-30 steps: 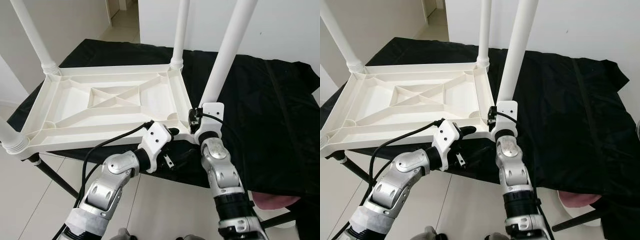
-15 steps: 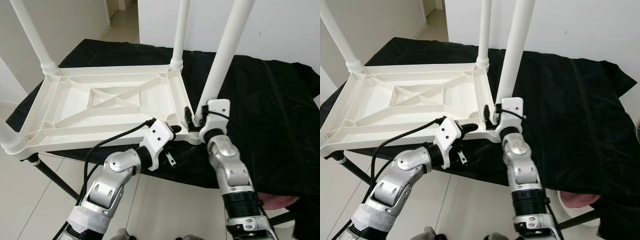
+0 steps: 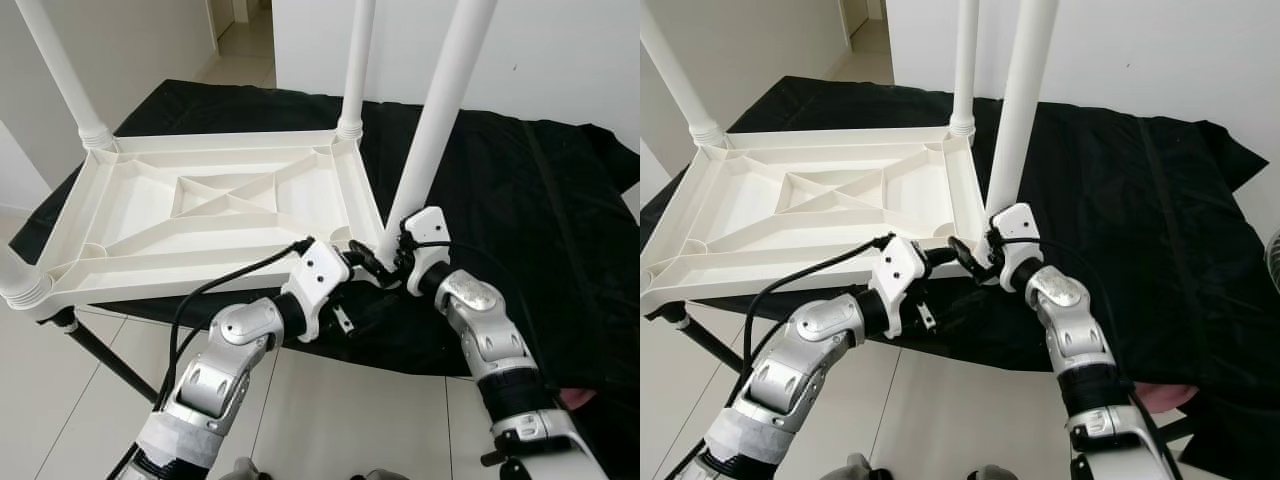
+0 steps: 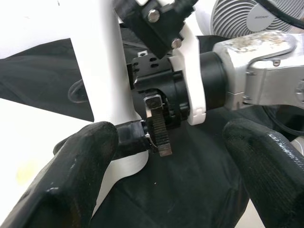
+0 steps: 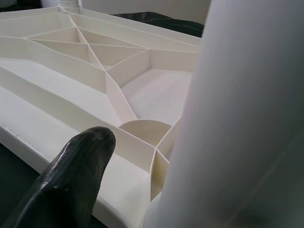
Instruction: Building children table
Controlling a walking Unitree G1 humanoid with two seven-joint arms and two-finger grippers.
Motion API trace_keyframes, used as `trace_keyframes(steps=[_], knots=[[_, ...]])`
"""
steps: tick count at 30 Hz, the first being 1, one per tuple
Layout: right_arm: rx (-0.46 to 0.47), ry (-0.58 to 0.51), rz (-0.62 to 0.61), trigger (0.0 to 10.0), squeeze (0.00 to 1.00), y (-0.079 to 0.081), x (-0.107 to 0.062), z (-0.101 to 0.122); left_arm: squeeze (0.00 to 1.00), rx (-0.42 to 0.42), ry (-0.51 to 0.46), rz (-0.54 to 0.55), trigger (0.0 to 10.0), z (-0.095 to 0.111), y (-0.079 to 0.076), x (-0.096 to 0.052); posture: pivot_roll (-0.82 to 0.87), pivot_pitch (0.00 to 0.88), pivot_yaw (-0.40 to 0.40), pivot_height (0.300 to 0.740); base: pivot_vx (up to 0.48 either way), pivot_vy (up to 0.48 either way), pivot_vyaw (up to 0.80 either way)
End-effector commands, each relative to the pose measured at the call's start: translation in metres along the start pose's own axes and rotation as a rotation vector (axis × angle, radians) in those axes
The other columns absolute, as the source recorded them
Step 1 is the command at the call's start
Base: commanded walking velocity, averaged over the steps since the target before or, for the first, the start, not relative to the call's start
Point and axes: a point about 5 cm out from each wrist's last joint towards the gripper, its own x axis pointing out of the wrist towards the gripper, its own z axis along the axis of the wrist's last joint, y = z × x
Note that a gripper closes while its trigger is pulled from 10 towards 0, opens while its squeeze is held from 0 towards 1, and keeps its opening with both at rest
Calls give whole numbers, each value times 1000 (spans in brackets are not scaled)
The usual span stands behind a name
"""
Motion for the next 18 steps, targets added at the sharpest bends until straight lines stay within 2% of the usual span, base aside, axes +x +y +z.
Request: trace_keyframes(steps=[1,5,15,16,17,18], knots=[[-15,6,55,10000,0,5,4,-1,0,-1,14,56,10000,-3,3,-1,-78,16,9,740,0,0,0],[-33,7,109,10000,0,-2,9,-2,0,-3,21,45,10000,-4,0,-1,-76,21,14,740,0,0,0],[-52,37,161,10000,0,-5,10,-12,0,-4,20,47,10000,-3,0,0,-68,31,15,740,0,0,0],[-48,42,173,3176,0,-6,8,-14,0,-3,20,50,10000,-2,0,-1,-68,43,13,740,0,0,0],[-45,43,187,3176,0,-7,7,-17,0,-2,19,53,10000,-1,1,-1,-68,43,13,740,0,0,0],[-37,37,190,0,0,-8,6,-17,0,-4,20,52,10000,-1,0,-2,-69,54,17,740,0,0,0]])
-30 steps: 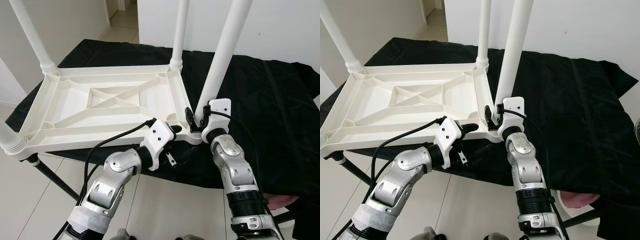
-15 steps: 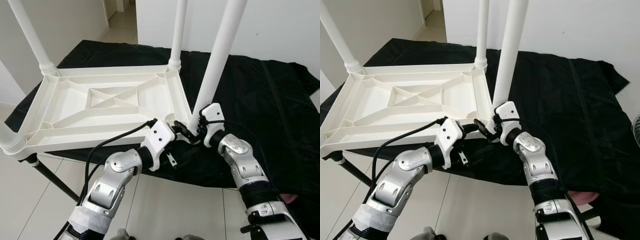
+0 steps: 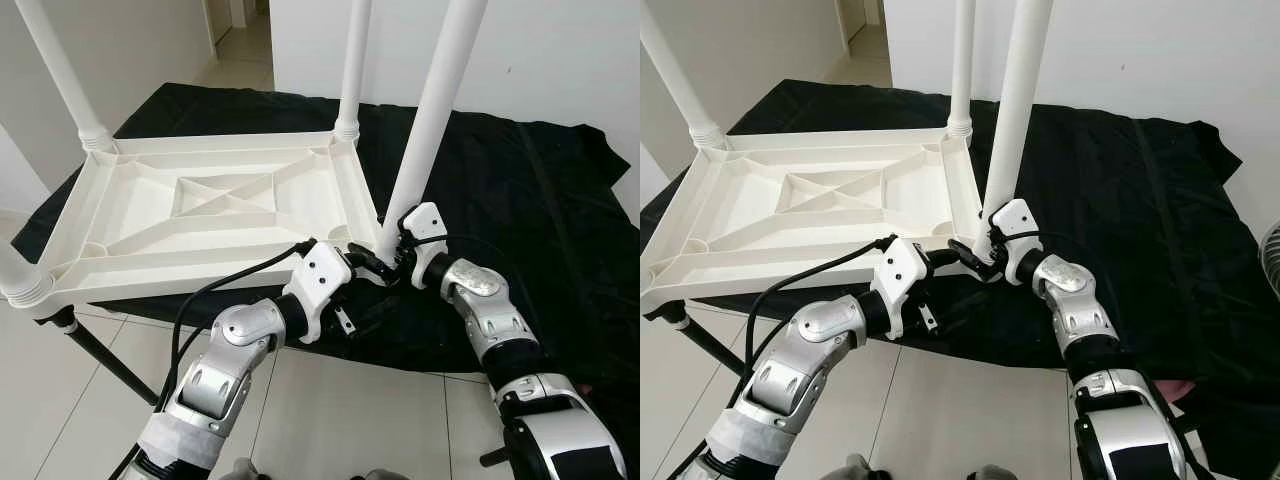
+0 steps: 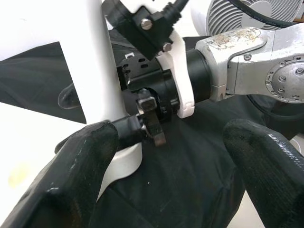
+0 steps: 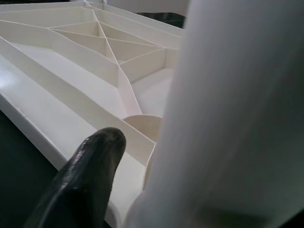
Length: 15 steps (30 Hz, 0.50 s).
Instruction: Building children table
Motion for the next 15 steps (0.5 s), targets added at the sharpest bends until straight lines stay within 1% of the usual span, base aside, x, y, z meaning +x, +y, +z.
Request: trace_keyframes(steps=[1,8,10,13,14,15], knots=[[24,26,57,0,0,6,1,-8,0,-3,14,53,10000,-1,1,-2,-69,54,17,740,0,0,0],[23,12,66,0,0,7,-1,-10,0,-4,15,48,10000,-1,-2,-3,-73,65,23,740,0,0,0],[42,4,44,0,0,7,-5,-12,0,-6,17,47,10000,-1,-1,-4,-74,70,23,740,0,0,0],[46,-1,30,0,0,6,-6,-12,0,-6,19,47,10000,-1,-2,-4,-74,74,24,740,0,0,0],[67,-7,-17,4706,0,7,-6,-11,0,-7,20,47,10000,-1,-2,-4,-74,77,21,740,0,0,0],[73,-9,-29,4706,0,7,-7,-11,0,-7,21,47,10000,-1,-2,-5,-74,77,21,740,0,0,0]])
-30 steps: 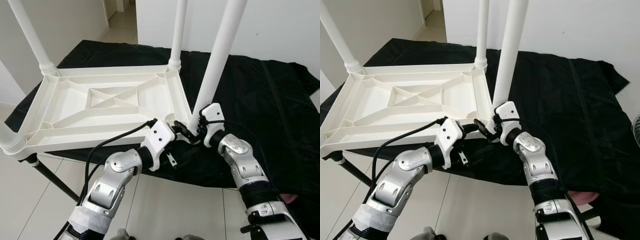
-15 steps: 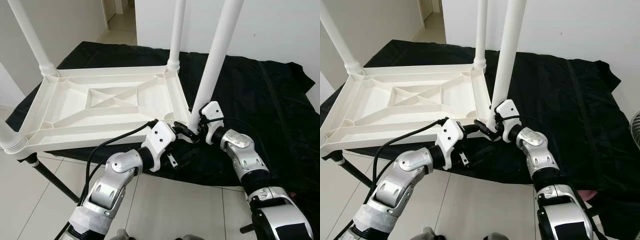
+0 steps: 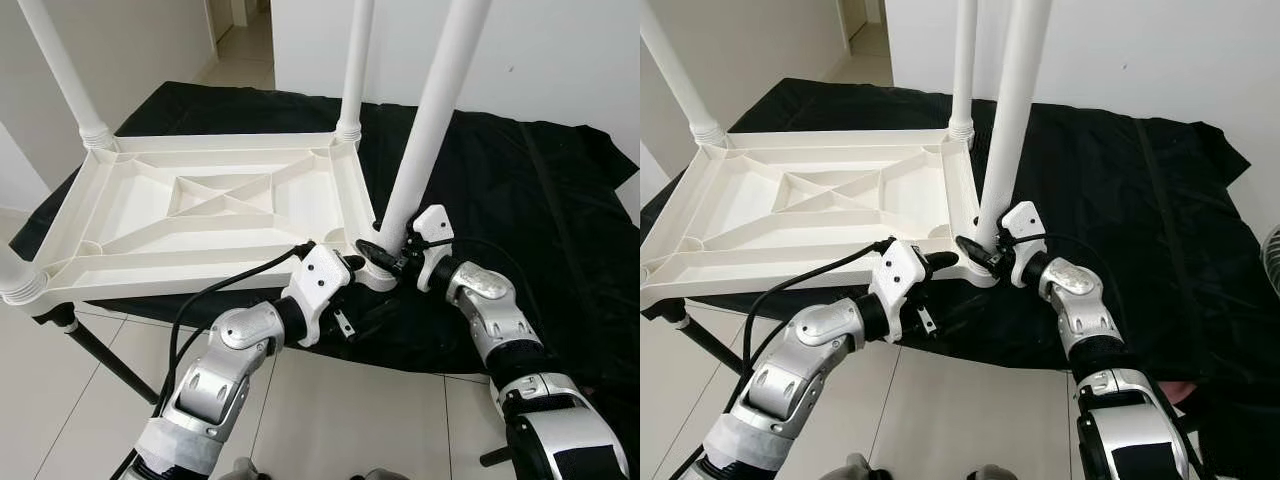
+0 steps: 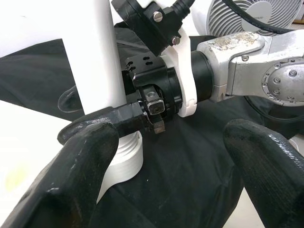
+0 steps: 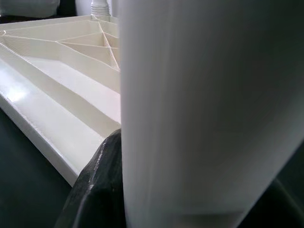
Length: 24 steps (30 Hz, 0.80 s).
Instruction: Building children table
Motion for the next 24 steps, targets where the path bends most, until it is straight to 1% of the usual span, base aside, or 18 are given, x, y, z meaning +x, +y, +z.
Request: trace_keyframes(steps=[1,2,3,6,10,11,12,13,15,17,20,21,22,23,24], knots=[[19,37,-2,4706,0,6,-1,-8,0,0,17,46,10000,-2,1,-1,-74,77,21,740,0,0,0],[27,26,-26,10000,0,9,-1,-7,0,-1,17,47,10000,-2,0,-2,-74,78,21,740,0,0,0],[31,22,-34,10000,0,10,-1,-7,0,-2,17,48,10000,-2,0,-2,-74,78,21,740,0,0,0],[22,26,-109,10000,0,14,-1,-7,0,-5,18,48,10000,-2,0,-2,-74,78,22,740,0,0,0],[16,10,-149,10000,0,20,0,-4,0,-5,19,48,10000,-2,0,-2,-75,79,24,740,0,0,0],[14,-3,-165,10000,0,24,1,-1,0,-5,20,47,10000,-2,0,-2,-75,79,24,740,0,0,0],[32,-16,-209,10000,0,30,4,4,0,-5,21,46,10000,-2,0,-2,-74,79,24,740,0,0,0],[32,-16,-209,10000,0,30,4,4,0,-5,21,46,10000,-2,0,-2,-74,79,24,740,0,0,0],[61,-24,-295,10000,0,37,6,10,0,-5,22,44,10000,-2,0,-2,-70,77,22,740,0,0,0],[72,-21,-348,10000,0,40,6,13,0,-5,23,44,10000,-3,0,-2,-70,77,22,740,0,0,0],[94,-16,-508,10000,0,44,6,16,0,1,23,49,10000,-2,2,-2,-62,69,13,740,0,0,0],[94,-16,-508,10000,0,44,6,16,0,1,23,49,10000,-2,2,-2,-62,69,13,740,0,0,0],[111,-8,-570,10000,0,48,6,16,0,2,24,52,10000,-2,3,-2,-62,69,13,740,0,0,0],[111,-8,-570,10000,0,48,6,16,0,2,24,52,10000,-2,3,-2,-62,69,13,740,0,0,0],[118,-6,-611,10000,0,51,7,17,0,3,23,54,10000,-2,3,-3,-62,69,13,740,0,0,0]])
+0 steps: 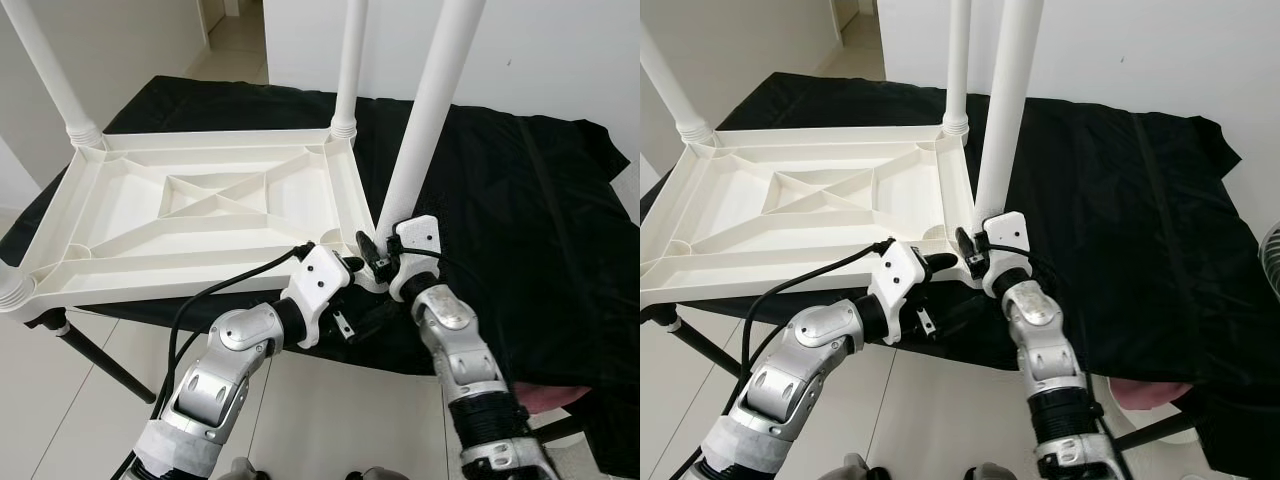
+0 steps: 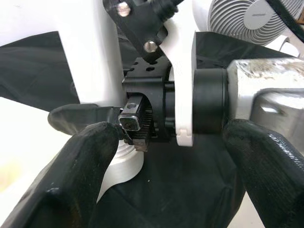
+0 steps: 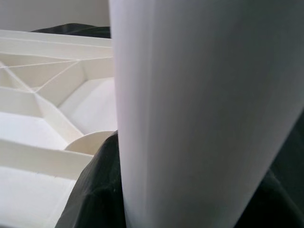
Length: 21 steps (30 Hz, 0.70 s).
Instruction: Building children table
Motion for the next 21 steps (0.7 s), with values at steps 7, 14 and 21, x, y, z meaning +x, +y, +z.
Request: trace_keyframes(steps=[7,14,21], knots=[[40,5,-61,10000,0,17,-6,3,0,6,15,54,10000,-1,2,-2,-56,54,6,740,0,0,0],[71,-16,-65,10000,1000,9,-7,13,0,8,15,53,10000,-1,3,-1,-56,48,2,740,0,0,0],[87,-38,116,10000,0,-8,-4,15,0,10,17,51,10000,-2,1,-2,-61,40,4,740,0,0,0]])
